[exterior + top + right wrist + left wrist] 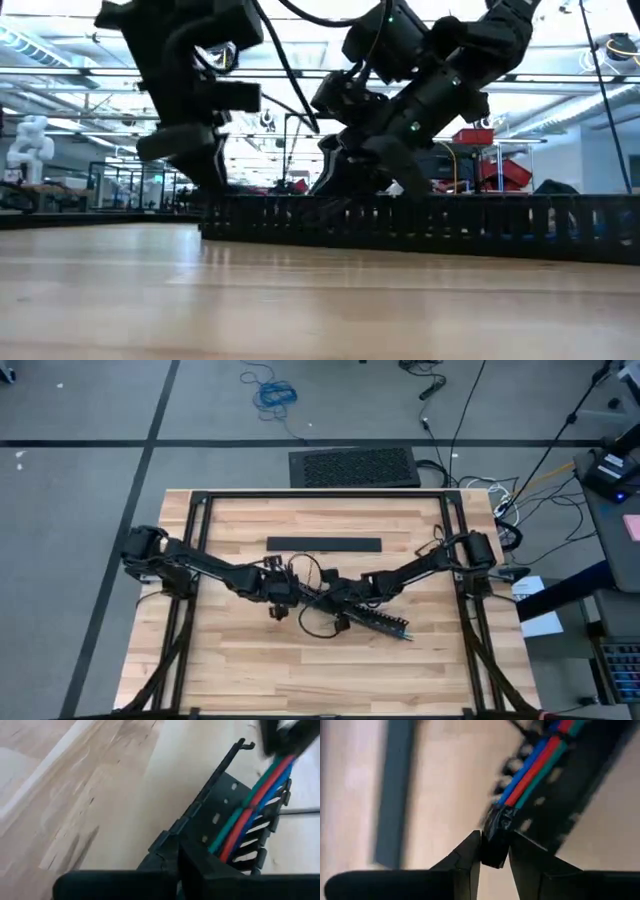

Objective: Ziptie cables
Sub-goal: Put the zip tied cables into the black cable duct

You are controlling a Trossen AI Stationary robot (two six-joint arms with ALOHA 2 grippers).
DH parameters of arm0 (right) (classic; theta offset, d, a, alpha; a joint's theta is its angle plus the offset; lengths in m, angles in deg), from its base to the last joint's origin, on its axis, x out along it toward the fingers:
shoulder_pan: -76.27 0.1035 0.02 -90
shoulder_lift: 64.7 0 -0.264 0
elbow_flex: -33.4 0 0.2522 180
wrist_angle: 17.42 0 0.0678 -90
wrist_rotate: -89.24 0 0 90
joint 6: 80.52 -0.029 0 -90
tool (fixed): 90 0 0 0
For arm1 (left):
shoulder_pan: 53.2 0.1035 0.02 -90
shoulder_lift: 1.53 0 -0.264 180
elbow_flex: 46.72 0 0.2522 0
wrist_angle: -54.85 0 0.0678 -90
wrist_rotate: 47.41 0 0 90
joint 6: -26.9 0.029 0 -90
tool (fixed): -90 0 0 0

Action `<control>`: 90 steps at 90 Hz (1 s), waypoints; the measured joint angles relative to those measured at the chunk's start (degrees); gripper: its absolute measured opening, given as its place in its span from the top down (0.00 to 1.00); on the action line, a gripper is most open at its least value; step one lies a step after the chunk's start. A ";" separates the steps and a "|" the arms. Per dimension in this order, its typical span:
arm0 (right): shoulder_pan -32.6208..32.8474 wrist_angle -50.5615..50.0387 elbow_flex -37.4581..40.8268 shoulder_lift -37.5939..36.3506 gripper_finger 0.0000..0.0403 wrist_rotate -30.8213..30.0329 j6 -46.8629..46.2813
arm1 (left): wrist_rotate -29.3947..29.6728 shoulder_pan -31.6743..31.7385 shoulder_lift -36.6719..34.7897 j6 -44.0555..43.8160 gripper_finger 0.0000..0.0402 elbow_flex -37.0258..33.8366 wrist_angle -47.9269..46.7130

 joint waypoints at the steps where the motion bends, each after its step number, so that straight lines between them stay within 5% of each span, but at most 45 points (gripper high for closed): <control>1: 0.06 -0.01 0.01 0.01 1.00 0.13 0.20 | -0.19 0.00 0.35 0.24 0.77 0.01 0.16; 23: 0.59 -0.20 0.03 -0.16 1.00 0.96 1.77 | -6.10 -0.61 7.03 0.43 0.77 0.14 1.90; 72: 4.77 0.01 0.33 -14.45 1.00 1.33 1.23 | -10.75 -7.15 6.64 -7.20 0.77 2.22 6.41; 90: 4.90 0.28 0.17 -12.14 1.00 0.90 -0.78 | -11.15 -9.01 6.75 -8.85 0.77 2.15 8.21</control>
